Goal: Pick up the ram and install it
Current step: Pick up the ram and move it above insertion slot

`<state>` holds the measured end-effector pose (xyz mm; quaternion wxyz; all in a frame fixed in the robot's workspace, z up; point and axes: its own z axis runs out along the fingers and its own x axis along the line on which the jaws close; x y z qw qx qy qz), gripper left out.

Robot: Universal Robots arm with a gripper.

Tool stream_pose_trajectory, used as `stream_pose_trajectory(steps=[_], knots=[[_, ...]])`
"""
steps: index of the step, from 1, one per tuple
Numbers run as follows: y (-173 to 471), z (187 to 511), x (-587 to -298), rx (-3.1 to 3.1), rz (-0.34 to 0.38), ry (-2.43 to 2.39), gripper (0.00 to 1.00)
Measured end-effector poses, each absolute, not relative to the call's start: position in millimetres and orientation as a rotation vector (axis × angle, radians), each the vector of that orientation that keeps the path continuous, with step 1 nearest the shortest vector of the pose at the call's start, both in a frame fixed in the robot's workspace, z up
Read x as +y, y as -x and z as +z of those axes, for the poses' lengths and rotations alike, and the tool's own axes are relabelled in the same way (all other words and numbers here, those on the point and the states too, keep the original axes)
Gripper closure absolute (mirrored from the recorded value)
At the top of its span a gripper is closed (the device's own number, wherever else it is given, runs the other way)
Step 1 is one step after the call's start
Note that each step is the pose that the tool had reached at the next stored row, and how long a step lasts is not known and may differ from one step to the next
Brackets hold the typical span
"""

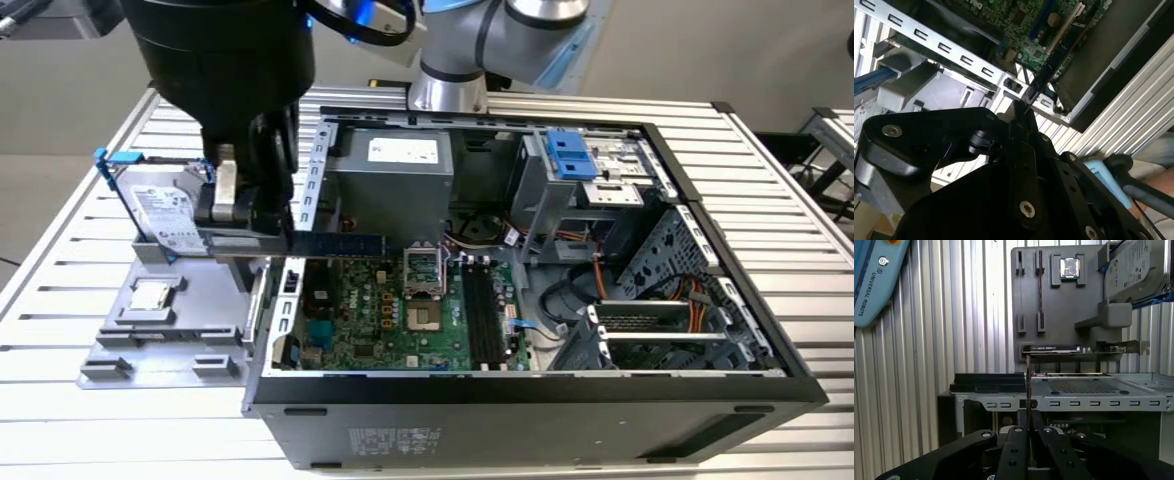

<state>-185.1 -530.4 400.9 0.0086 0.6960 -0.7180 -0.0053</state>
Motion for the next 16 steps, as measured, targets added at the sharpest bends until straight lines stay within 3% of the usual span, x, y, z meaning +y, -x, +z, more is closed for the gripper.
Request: stream_pose_trajectory(steps=[16], knots=[[126.9,400.9,-530.4,-2.243,-0.016,-2.175,1.00]])
